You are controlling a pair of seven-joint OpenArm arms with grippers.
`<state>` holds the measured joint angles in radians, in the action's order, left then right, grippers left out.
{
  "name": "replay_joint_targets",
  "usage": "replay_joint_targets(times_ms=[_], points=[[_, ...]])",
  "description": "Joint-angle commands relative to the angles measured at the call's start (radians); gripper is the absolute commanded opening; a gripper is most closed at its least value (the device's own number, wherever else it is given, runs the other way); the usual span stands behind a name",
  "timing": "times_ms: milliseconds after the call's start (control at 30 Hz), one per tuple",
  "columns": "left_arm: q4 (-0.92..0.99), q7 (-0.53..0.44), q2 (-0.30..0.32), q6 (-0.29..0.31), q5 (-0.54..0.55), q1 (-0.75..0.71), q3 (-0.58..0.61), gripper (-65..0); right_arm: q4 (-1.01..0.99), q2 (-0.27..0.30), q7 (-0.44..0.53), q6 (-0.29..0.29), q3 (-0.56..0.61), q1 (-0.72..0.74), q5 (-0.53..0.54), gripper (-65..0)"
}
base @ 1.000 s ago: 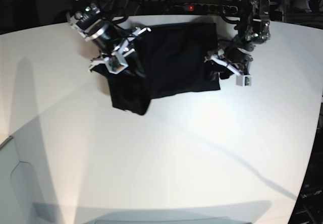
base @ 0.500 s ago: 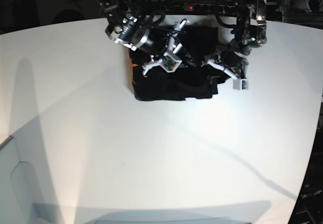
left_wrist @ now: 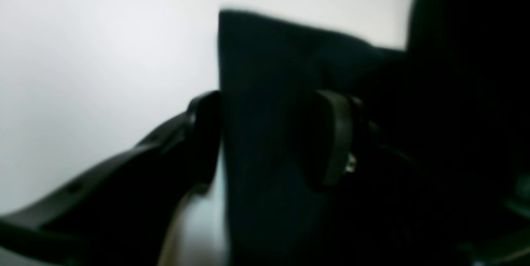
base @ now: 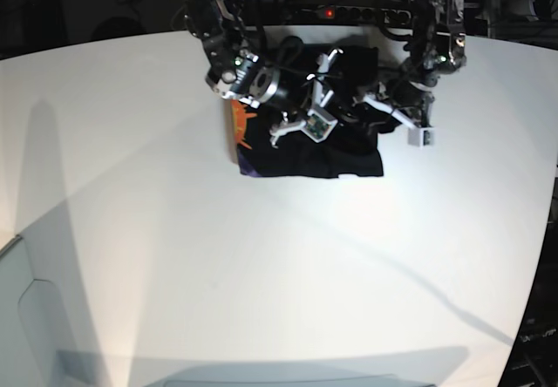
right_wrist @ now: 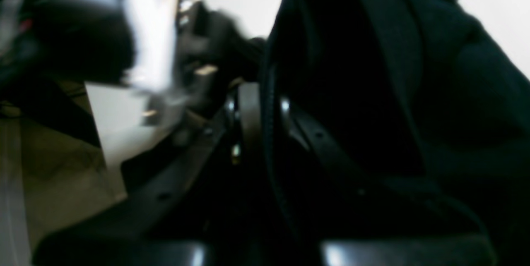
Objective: Fold the T-shirt properly
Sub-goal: 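Fold the right gripper's end of the strip over onto the stack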
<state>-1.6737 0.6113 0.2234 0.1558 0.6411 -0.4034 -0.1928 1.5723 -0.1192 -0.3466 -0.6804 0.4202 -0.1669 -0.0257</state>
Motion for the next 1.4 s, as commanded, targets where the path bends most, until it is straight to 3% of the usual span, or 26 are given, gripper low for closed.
replay_joint_targets(times_ms=[0,233,400,533,767,867,1000,1100,1367], points=[[-0.039,-0.006,0.008,-0.005,-0.002,-0.013,-0.027,-31.0,0.018,-0.015,0.034,-0.018,0.006,0.010,0.027,-65.0],[-0.188,-0.004,0.009,0.001,-0.002,-0.108,-0.198,-30.9,0.015,-0.020,0.034,-0.018,0.013,0.011,0.027,-65.0],[-0.199,-0.004,0.008,0.003,-0.002,-0.148,-0.354,-30.9,0.014,-0.023,0.034,-0.018,0.015,0.020,0.027,-59.7],[-0.187,-0.004,0.006,0.005,-0.002,-0.156,-0.471,-30.9,0.018,-0.023,0.040,-0.018,0.047,0.022,0.027,-59.6],[-0.187,-0.004,0.006,0.005,-0.002,-0.151,-0.511,-30.9,0.017,-0.033,0.036,-0.018,0.131,0.025,0.027,-58.0],[-0.187,-0.004,0.004,0.005,-0.002,-0.153,-0.508,-30.9,0.023,-0.032,0.036,-0.018,0.141,0.022,0.027,-52.1],[-0.187,-0.004,-0.008,0.005,-0.002,-0.153,-0.514,-30.9,0.024,-0.032,0.036,-0.018,0.138,0.019,0.027,-36.0],[-0.187,-0.004,-0.008,0.005,-0.002,-0.157,-0.515,-30.9,0.058,-0.030,0.036,-0.018,0.142,0.013,0.027,-27.7],[-0.187,-0.004,-0.008,0.005,-0.002,-0.160,-0.560,-30.9,0.303,0.037,0.034,-0.018,0.013,-0.036,0.031,-25.2]])
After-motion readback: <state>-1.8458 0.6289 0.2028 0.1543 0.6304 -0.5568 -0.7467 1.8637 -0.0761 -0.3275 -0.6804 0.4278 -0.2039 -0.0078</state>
